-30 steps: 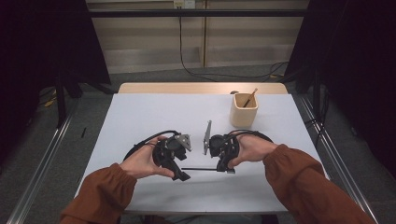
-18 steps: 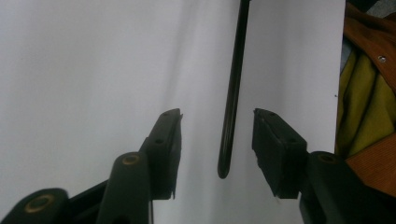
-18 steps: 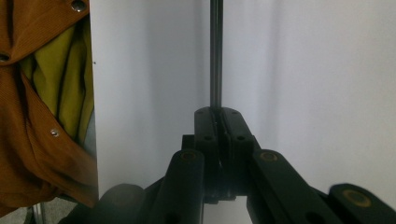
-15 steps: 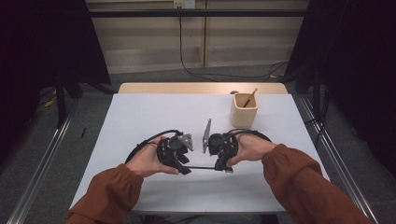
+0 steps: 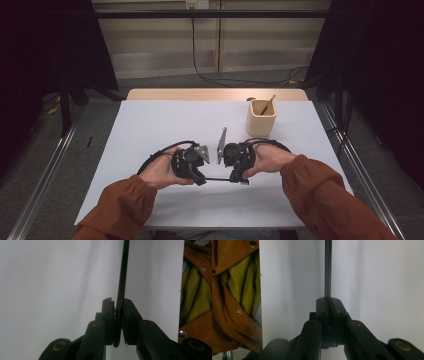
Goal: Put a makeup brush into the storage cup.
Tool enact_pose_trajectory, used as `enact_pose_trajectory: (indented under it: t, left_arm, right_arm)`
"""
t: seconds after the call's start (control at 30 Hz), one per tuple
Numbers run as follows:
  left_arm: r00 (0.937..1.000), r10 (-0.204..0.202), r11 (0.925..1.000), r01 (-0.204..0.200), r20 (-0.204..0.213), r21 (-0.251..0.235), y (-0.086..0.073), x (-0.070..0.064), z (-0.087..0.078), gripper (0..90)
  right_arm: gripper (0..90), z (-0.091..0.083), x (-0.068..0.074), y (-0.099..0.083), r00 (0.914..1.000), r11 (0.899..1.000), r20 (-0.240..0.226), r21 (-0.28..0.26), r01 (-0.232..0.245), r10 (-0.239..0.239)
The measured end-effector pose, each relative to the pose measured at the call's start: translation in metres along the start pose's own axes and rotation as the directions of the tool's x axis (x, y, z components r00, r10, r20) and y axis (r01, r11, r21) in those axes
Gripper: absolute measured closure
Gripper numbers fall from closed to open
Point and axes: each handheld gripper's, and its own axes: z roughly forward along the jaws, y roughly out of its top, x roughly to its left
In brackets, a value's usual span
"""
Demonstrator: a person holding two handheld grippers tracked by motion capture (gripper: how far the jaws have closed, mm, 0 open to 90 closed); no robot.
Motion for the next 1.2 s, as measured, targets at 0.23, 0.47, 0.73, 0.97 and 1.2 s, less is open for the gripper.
enact_pose_trajectory:
  t: [0.23,0.47,0.73,0.97,1.2]
  left_arm:
    - [0.9999,0.001,1.0,-0.001,0.014,-0.009,0.001,0.002,0.001,83.4]
    - [0.9993,0.002,0.9997,-0.001,0.038,-0.024,-0.001,-0.001,0.001,85.4]
    - [0.9981,-0.015,0.9993,0.017,0.06,-0.033,-0.003,0.0,0.002,85.5]
    - [0.9977,-0.021,0.9988,0.024,0.064,-0.044,-0.005,0.0,0.001,85.5]
    - [0.9976,-0.022,0.9972,0.027,0.066,-0.07,-0.009,0.0,-0.001,85.5]
  right_arm:
    - [85.9,-0.002,0.0,-0.005,0.9998,1.0,0.02,-0.02,0.009,-0.009]
    - [84.6,-0.001,0.002,-0.007,0.9991,0.999,0.037,-0.029,0.022,-0.021]
    - [83.3,0.0,0.001,-0.011,0.9995,0.997,0.024,-0.068,0.023,-0.022]
    - [76.8,0.0,0.0,-0.014,0.9999,0.992,0.01,-0.122,0.004,-0.003]
    - [58.1,-0.002,-0.003,-0.019,0.9994,0.98,-0.002,-0.194,-0.035,0.035]
